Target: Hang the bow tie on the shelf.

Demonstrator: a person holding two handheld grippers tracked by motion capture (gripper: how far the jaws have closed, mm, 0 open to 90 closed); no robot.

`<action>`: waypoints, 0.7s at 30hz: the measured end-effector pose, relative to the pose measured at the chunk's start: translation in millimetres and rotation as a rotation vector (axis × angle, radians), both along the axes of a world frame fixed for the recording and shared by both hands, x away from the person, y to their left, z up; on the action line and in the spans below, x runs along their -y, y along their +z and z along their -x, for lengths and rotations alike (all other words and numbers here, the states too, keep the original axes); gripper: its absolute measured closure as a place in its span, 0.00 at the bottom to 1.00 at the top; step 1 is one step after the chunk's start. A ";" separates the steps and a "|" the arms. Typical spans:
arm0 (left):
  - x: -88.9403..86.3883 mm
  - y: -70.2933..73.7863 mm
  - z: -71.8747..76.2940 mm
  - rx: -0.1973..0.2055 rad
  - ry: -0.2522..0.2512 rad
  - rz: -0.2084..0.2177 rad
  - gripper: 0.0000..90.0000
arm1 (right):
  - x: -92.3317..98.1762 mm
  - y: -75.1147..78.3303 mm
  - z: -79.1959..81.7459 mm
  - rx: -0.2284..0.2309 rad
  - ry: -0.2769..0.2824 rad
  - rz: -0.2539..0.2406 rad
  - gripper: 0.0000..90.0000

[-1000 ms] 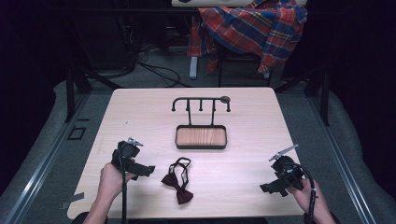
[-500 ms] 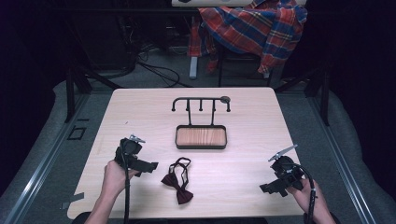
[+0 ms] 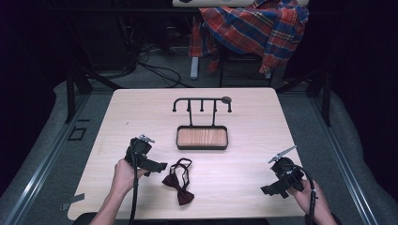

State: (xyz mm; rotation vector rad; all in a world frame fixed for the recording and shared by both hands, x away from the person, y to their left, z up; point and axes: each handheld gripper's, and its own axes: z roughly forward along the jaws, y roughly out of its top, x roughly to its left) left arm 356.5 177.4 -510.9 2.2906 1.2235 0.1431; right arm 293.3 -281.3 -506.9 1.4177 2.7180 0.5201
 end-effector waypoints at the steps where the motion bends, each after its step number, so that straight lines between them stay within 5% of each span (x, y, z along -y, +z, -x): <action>1: 1.1 -0.5 0.1 0.003 0.000 0.003 0.00 | -0.1 -0.1 0.0 0.000 0.000 0.000 0.17; 7: 10.9 -3.7 -0.6 -0.005 -0.018 -0.001 0.00 | 1.9 1.2 -1.1 -0.004 0.007 0.027 0.17; 14: 20.3 -7.2 -4.3 -0.016 -0.035 -0.009 0.00 | -0.7 -2.3 0.8 0.016 -0.021 -0.014 0.17; 21: 34.2 -10.5 -8.6 -0.026 -0.055 -0.030 0.00 | 0.7 -0.5 -0.2 0.003 0.002 0.006 0.17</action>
